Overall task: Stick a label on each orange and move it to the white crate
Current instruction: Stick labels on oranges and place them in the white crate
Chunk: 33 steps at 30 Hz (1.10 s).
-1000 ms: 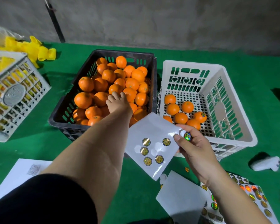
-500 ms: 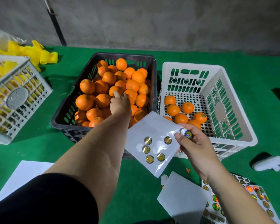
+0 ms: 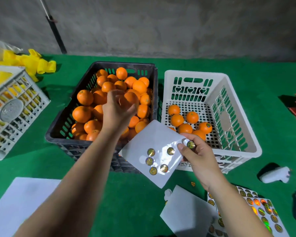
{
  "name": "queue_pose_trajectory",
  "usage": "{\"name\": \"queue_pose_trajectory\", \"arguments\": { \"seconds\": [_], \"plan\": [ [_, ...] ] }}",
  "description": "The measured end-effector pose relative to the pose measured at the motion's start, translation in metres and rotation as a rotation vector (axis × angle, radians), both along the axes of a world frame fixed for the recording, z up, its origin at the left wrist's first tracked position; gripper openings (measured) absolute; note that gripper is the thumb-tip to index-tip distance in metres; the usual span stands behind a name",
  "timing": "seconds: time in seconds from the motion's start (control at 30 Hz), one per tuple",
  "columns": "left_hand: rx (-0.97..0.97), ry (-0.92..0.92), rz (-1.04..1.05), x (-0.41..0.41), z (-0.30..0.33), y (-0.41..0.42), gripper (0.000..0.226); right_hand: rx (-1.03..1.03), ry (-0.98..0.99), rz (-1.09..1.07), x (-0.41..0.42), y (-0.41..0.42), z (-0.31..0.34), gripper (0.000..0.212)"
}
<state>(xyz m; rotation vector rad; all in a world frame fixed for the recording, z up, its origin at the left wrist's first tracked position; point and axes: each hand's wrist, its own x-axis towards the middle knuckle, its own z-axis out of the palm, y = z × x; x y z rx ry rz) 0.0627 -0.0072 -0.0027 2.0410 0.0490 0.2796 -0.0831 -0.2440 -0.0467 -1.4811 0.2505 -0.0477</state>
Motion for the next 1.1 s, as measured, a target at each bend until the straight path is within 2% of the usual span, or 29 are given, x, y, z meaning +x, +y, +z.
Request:
{"name": "queue_pose_trajectory", "arguments": {
  "seconds": [0.07, 0.13, 0.17, 0.2, 0.33, 0.47, 0.53, 0.67, 0.77, 0.87, 0.93, 1.03, 1.1],
  "plan": [
    [-0.314, -0.06, -0.166, -0.058, 0.007, -0.016, 0.075, -0.074, -0.016, 0.04, -0.006, 0.0, -0.001, 0.028],
    [-0.548, 0.036, -0.303, -0.108, 0.009, -0.03, 0.073, -0.152, -0.042, 0.096, -0.013, -0.001, -0.003, 0.027],
    [-0.597, 0.078, -0.359, -0.127, 0.005, -0.032, 0.067, -0.19, -0.052, 0.125, -0.016, -0.002, -0.003, 0.027],
    [-0.591, 0.111, -0.415, -0.142, 0.0, -0.032, 0.061, -0.222, -0.061, 0.15, -0.02, -0.004, -0.005, 0.028],
    [-0.373, 0.238, -0.601, -0.165, -0.021, -0.024, 0.049, -0.262, -0.01, 0.21, -0.034, -0.011, -0.019, 0.031],
    [-0.47, 0.409, -0.578, -0.167, -0.046, -0.027, 0.037, -0.395, 0.082, 0.3, -0.043, -0.014, -0.041, 0.032],
    [-0.455, 0.473, -0.578, -0.17, -0.059, -0.028, 0.034, -0.534, 0.117, 0.316, -0.046, -0.018, -0.05, 0.036],
    [-0.416, 0.628, -0.588, -0.176, -0.076, -0.03, 0.025, -0.663, 0.108, 0.306, -0.053, -0.025, -0.061, 0.035],
    [-0.317, 0.63, -0.583, -0.177, -0.089, -0.039, 0.036, -0.877, 0.055, 0.232, -0.057, -0.027, -0.068, 0.04],
    [-0.353, 0.686, -0.545, -0.176, -0.085, -0.047, 0.04, -1.009, -0.09, 0.159, -0.061, -0.024, -0.061, 0.045],
    [-0.364, 0.675, -0.545, -0.172, -0.081, -0.049, 0.033, -1.007, -0.155, 0.196, -0.061, -0.022, -0.052, 0.05],
    [-0.396, 0.611, -0.59, -0.17, -0.073, -0.052, 0.03, -0.951, -0.183, 0.372, -0.058, -0.02, -0.036, 0.054],
    [-0.379, 0.559, -0.614, -0.169, -0.068, -0.054, 0.016, -0.895, -0.182, 0.48, -0.055, -0.022, -0.028, 0.054]
  ]
}}
